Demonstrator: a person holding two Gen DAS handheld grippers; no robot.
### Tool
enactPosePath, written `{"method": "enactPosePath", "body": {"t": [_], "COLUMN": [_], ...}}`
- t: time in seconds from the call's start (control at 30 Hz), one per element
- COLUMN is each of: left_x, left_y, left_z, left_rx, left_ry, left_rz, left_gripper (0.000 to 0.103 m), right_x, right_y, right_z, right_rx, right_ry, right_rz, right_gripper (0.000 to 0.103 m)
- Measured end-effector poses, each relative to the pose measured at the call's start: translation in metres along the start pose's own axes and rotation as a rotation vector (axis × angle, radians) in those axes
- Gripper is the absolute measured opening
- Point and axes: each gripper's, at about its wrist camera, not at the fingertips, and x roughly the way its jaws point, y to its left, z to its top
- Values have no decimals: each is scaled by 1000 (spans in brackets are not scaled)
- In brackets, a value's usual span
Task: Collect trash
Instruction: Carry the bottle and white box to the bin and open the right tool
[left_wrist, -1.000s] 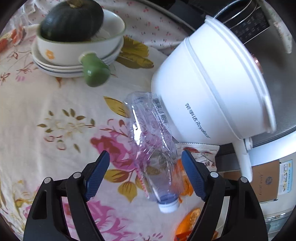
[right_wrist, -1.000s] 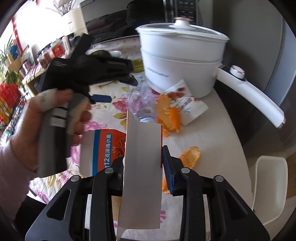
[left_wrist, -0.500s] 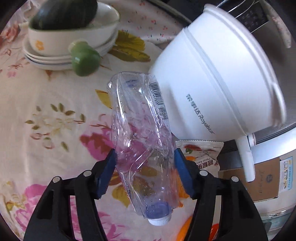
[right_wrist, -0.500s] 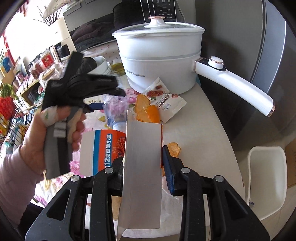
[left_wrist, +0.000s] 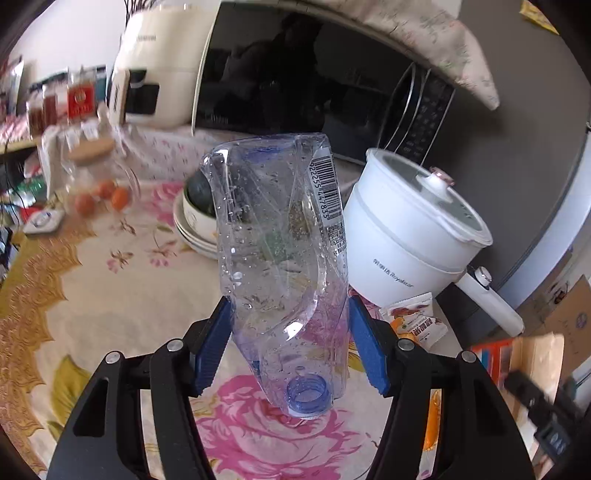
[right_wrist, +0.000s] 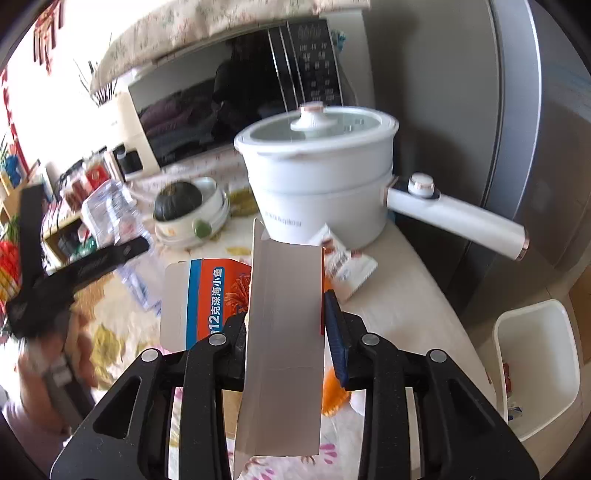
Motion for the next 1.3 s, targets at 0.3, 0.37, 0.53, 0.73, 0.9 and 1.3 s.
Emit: {"method": "enactPosePath", "body": {"t": [0.3, 0.37, 0.53, 0.73, 0.9, 1.3], "left_x": [-48, -53, -59, -58, -56, -56], "left_y": [-13, -19, -43, -67, -88, -168], "left_z": [-1, -1, -7, -14, -27, -54], "left_rx": [31, 48, 107, 123, 122, 192], "left_ry": [-139, -154, -184, -177, -154, -90], "left_rz": [-24, -32, -49, -104, -154, -272], "left_gripper": [62, 62, 62, 62, 62, 63], "right_x": [-23, -27, -38, -53, -68, -113], "right_y": [11, 8, -2, -21, -42, -115], "right_z": [4, 3, 4, 5, 0, -19], "right_rx": [-25, -25, -18, 15, 32, 110], "right_ry": [-145, -162, -194, -220, -237, -282], "right_rz": [-72, -87, -120, -148, -180, -307], "right_gripper": [30, 30, 30, 30, 31, 31]}}
